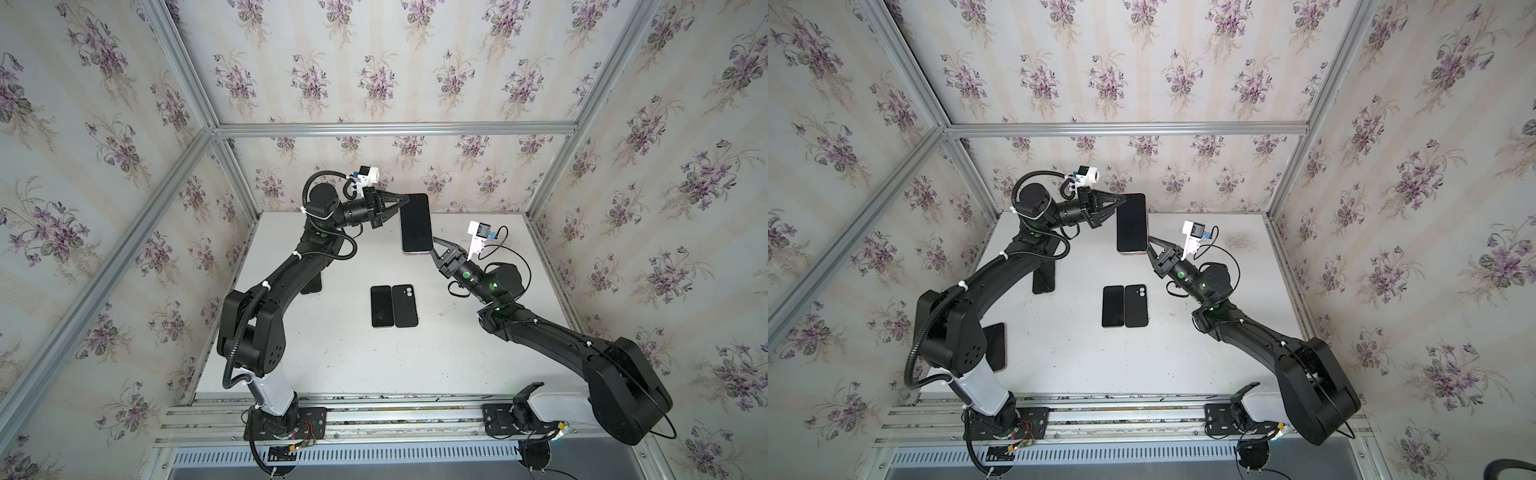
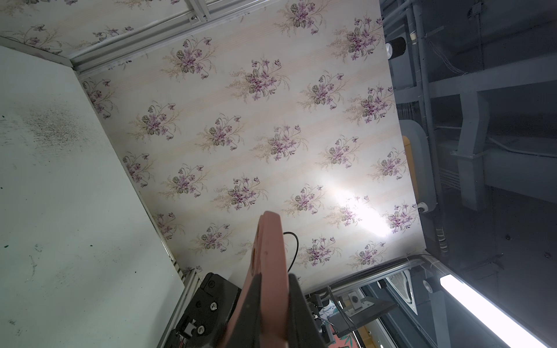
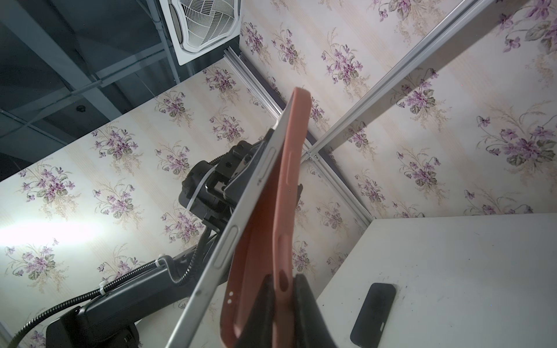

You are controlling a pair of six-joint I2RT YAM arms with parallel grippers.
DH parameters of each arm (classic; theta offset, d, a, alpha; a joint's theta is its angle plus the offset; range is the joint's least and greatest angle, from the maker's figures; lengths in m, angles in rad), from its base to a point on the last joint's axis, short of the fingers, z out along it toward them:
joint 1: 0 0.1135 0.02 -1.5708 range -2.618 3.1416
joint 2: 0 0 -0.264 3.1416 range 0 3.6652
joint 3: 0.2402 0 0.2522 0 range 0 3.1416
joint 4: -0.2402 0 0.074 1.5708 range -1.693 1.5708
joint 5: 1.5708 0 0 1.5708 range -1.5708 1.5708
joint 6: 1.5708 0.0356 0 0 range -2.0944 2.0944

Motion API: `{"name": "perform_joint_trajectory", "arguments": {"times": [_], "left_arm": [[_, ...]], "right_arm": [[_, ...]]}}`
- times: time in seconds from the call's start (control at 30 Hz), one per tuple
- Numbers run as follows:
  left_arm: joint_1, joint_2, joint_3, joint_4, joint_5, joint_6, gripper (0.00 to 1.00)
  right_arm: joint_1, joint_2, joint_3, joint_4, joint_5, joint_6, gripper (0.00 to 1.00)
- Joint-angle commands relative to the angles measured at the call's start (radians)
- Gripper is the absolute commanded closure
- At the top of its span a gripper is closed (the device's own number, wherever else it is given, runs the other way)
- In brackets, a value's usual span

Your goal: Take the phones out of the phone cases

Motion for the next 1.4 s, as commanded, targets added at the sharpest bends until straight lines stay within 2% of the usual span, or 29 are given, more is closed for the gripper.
{"name": "perform_joint_trajectory", "arguments": {"times": [0.0, 0.13, 0.23, 0.3, 0.5, 0.73, 0.87, 0.93, 1.1, 1.23, 1.37], "left_arm": [[-0.001, 0.008, -0.014, 0.042, -0.015, -0.005, 1.0], [-0.003, 0.011, -0.058, -0.004, -0.04, 0.059, 0.99], [-0.009, 0.018, -0.109, -0.021, -0.064, 0.104, 0.96], [-0.015, 0.025, -0.145, -0.027, -0.083, 0.128, 0.89], [-0.049, 0.066, -0.205, -0.069, -0.135, 0.202, 0.85], [-0.104, 0.145, -0.234, -0.094, -0.167, 0.263, 0.61], [-0.136, 0.183, -0.216, -0.12, -0.174, 0.287, 0.47], [-0.15, 0.195, -0.2, -0.17, -0.183, 0.318, 0.35], [-0.161, 0.192, -0.168, -0.339, -0.231, 0.429, 0.19], [-0.166, 0.173, -0.11, -0.537, -0.28, 0.578, 0.13], [-0.174, 0.148, -0.1, -0.627, -0.304, 0.66, 0.11]], "right_arm": [[0.0, -0.005, -0.001, -0.005, -0.041, 0.022, 0.92], [0.0, -0.031, -0.008, -0.096, -0.051, 0.037, 1.0], [0.0, -0.068, -0.022, -0.199, -0.042, 0.036, 1.0], [0.0, -0.1, -0.032, -0.304, -0.034, 0.026, 1.0], [0.0, -0.197, -0.07, -0.556, 0.013, 0.024, 1.0], [0.0, -0.309, -0.141, -0.741, 0.077, 0.031, 1.0], [-0.001, -0.355, -0.189, -0.776, 0.101, 0.048, 1.0], [-0.001, -0.383, -0.206, -0.817, 0.127, 0.05, 1.0], [-0.003, -0.447, -0.217, -0.956, 0.179, 0.045, 1.0], [-0.007, -0.469, -0.228, -1.026, 0.206, 0.047, 1.0], [-0.015, -0.461, -0.231, -1.035, 0.204, 0.047, 1.0]]}}
